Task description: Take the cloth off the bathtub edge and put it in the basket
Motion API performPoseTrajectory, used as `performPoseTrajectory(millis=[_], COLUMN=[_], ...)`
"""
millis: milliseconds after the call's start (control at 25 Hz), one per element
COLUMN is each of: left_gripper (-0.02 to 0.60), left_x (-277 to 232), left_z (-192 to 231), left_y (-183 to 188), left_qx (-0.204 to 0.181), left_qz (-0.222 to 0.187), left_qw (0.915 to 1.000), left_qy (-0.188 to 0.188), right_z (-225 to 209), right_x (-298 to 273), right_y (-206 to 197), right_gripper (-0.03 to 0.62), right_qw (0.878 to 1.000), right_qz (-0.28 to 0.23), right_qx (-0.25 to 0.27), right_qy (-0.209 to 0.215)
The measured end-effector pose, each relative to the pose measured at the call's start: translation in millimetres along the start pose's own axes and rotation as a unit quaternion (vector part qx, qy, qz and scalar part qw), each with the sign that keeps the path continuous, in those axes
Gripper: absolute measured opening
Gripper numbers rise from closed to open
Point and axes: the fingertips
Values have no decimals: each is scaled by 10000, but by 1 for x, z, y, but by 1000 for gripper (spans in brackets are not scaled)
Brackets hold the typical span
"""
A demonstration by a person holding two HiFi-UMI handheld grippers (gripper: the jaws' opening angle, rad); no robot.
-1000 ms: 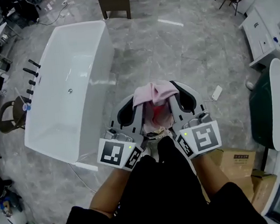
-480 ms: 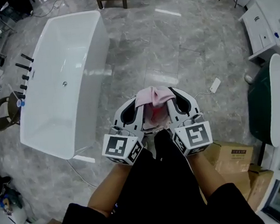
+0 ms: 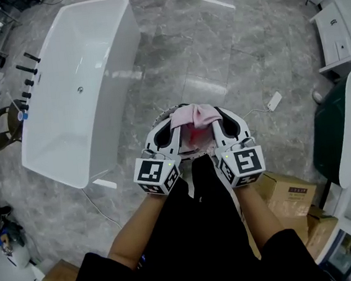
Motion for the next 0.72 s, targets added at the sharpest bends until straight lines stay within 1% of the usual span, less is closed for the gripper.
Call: performPoseTrajectory(millis=[120, 280, 440, 640, 720], left_gripper=[21, 21, 21, 21, 21], left_x=[-8, -22, -33, -35, -38], left_z=[12, 29, 50, 66, 70], left_y=[-23, -57, -93, -147, -171], left_qx=[60, 47, 70, 443, 493], left_qz=[77, 222, 352, 581, 652], left_qw=[9998, 9989, 9971, 9919, 9899], left_qy=[175, 409, 675, 1035, 1160], right_z=[-8, -17, -22, -25, -26], right_x=[-10, -25, -43, -55, -59], right_y=[-22, -52, -90, -147, -172], right_gripper=[38, 38, 38, 38, 38], right_qw=[9997, 9987, 9966, 9921, 9897], right_qz=[182, 424, 667, 964, 1097], right_qx=[-41, -185, -163, -290, -394], right_qy=[128, 218, 466, 747, 835])
Point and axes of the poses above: the fingertips, and each gripper's own axes: x backward along the fingers, z to its left, y out of its top, and after that the axes turned 9 degrees about -z, right-handed
